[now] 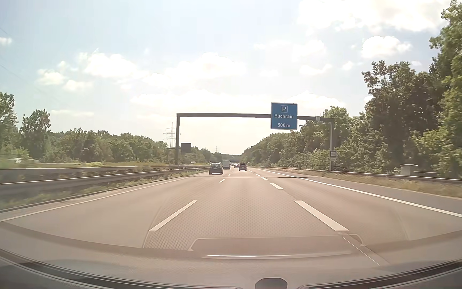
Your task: Follow the waypoints while adhering to traffic rules and regulations
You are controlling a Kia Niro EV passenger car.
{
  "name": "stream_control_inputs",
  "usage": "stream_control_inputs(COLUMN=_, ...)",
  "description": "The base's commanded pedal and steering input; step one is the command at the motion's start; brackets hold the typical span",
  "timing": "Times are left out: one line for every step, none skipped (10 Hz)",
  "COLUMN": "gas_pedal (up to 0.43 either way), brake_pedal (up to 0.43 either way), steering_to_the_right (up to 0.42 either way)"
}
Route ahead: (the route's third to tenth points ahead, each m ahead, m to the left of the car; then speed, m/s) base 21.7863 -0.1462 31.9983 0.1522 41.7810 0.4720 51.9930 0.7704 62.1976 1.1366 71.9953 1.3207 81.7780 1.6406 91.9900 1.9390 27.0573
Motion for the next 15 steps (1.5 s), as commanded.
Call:
stream_control_inputs(gas_pedal=0.177, brake_pedal=0.030, steering_to_the_right=-0.001)
stream_control_inputs(gas_pedal=0.177, brake_pedal=0.030, steering_to_the_right=-0.001)
stream_control_inputs(gas_pedal=0.177, brake_pedal=0.030, steering_to_the_right=-0.001)
stream_control_inputs(gas_pedal=0.177, brake_pedal=0.030, steering_to_the_right=-0.001)
stream_control_inputs(gas_pedal=0.189, brake_pedal=0.030, steering_to_the_right=-0.001)
stream_control_inputs(gas_pedal=0.209, brake_pedal=0.030, steering_to_the_right=-0.001)
stream_control_inputs(gas_pedal=0.209, brake_pedal=0.030, steering_to_the_right=-0.001)
stream_control_inputs(gas_pedal=0.220, brake_pedal=0.030, steering_to_the_right=-0.001)
stream_control_inputs(gas_pedal=0.220, brake_pedal=0.030, steering_to_the_right=-0.001)
stream_control_inputs(gas_pedal=0.220, brake_pedal=0.030, steering_to_the_right=-0.001)
stream_control_inputs(gas_pedal=0.220, brake_pedal=0.030, steering_to_the_right=-0.001)
stream_control_inputs(gas_pedal=0.228, brake_pedal=0.030, steering_to_the_right=-0.001)
stream_control_inputs(gas_pedal=0.228, brake_pedal=0.030, steering_to_the_right=-0.001)
stream_control_inputs(gas_pedal=0.228, brake_pedal=0.030, steering_to_the_right=-0.002)
stream_control_inputs(gas_pedal=0.228, brake_pedal=0.030, steering_to_the_right=-0.002)
